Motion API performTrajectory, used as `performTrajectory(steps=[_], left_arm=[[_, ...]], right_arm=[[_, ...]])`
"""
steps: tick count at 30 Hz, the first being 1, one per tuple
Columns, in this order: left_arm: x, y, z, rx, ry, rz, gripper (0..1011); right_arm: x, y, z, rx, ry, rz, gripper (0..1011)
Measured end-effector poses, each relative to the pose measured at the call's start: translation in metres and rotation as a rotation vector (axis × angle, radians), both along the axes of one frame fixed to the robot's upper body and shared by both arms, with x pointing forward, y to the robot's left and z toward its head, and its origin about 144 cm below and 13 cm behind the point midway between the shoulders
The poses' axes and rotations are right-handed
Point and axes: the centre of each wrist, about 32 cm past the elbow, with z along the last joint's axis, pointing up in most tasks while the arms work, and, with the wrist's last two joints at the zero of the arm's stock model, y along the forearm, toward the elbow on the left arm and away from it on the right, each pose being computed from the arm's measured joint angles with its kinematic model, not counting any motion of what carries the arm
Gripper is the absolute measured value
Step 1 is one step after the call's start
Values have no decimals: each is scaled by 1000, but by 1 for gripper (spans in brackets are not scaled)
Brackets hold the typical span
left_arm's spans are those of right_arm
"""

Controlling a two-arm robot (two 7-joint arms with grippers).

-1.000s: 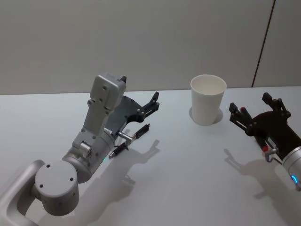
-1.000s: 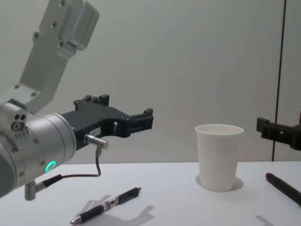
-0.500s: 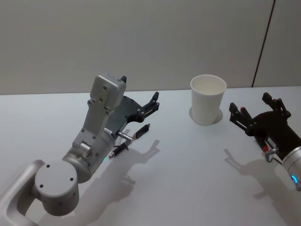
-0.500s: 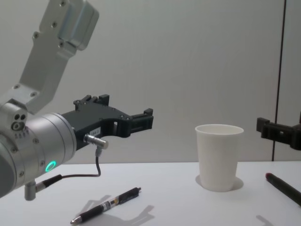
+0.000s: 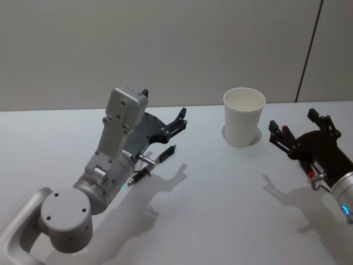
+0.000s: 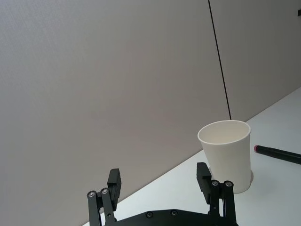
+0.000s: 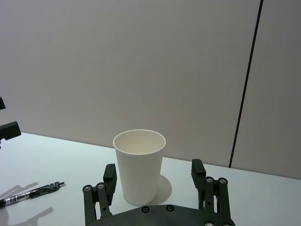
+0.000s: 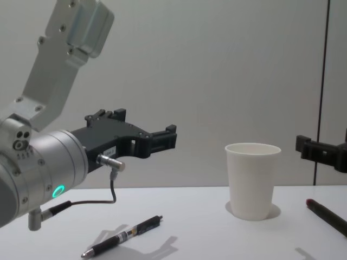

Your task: Place the pen into the pen holder.

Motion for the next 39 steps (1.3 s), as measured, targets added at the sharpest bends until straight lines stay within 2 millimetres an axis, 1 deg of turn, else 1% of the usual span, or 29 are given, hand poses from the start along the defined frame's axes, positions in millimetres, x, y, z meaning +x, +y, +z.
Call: performTrajectory(steps=[19,39], left_arm=[[0,0,0,0,0,0,1001],[0,0,0,0,0,0,1001]], right_arm=[[-2,-1,0,9,7,9,1001],[-15,-13,-1,9,42,-34,1001]])
